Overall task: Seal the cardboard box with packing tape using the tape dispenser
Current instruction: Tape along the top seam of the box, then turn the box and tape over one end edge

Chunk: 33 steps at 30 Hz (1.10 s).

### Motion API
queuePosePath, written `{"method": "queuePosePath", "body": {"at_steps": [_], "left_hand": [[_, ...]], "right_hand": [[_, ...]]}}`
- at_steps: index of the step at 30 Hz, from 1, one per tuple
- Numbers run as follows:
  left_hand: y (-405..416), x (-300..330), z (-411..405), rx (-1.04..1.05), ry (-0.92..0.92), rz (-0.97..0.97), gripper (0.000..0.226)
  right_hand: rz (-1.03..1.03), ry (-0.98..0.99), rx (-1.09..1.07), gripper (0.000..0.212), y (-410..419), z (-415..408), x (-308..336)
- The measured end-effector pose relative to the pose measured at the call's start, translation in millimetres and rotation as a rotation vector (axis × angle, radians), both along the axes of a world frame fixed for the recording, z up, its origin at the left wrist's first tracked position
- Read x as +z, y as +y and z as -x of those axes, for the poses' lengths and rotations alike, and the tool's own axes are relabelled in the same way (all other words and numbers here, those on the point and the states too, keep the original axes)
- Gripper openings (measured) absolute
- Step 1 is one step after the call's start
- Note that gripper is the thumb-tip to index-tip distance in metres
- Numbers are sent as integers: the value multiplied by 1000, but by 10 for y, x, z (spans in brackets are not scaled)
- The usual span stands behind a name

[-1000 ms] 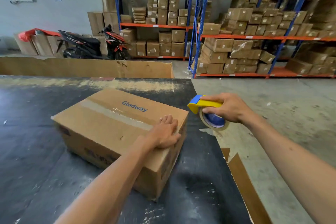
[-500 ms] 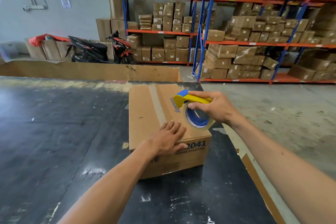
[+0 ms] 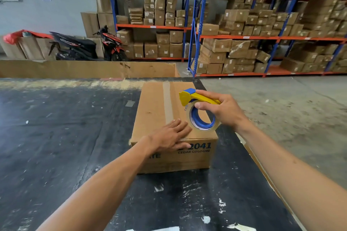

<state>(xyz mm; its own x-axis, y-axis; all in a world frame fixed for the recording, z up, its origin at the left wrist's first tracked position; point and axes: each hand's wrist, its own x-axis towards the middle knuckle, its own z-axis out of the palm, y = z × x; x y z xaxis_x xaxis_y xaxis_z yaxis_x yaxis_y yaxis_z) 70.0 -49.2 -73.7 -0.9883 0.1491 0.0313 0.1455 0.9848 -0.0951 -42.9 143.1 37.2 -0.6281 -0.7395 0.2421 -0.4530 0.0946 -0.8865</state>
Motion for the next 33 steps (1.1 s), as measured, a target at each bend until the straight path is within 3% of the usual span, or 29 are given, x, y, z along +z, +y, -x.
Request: {"method": "queuePosePath", "body": {"at_steps": [8, 11, 13, 18, 20, 22, 25, 27, 30, 33], "left_hand": [[-39, -15, 8, 42, -40, 87, 82], [43, 88, -71, 92, -59, -54, 82], [134, 173, -157, 199, -31, -363, 78], [375, 478, -280, 629, 208, -1602, 66], [375, 615, -397, 668, 217, -2011, 68], [351, 726, -551, 609, 203, -2258, 70], [380, 871, -732, 515, 188, -2386, 72], [498, 970, -803, 466, 142, -2371, 72], [646, 988, -836, 543, 154, -2246, 65], [631, 925, -852, 637, 267, -2262, 50]], "right_hand": [[-33, 4, -12, 44, 261, -131, -147], [-20, -5, -14, 44, 318, -124, -107], [0, -10, 5, 44, 357, -119, -77], [-24, 158, 53, 47, 452, -88, -56], [12, 340, 45, 51, 480, -73, -39], [143, 508, 68, 55, 505, -70, -10], [255, 734, 70, 54, 507, -88, -32], [157, 849, 128, 52, 455, -96, -137], [107, 826, 226, 49, 393, -70, -308], [183, 825, 242, 49, 349, -77, -322]]}}
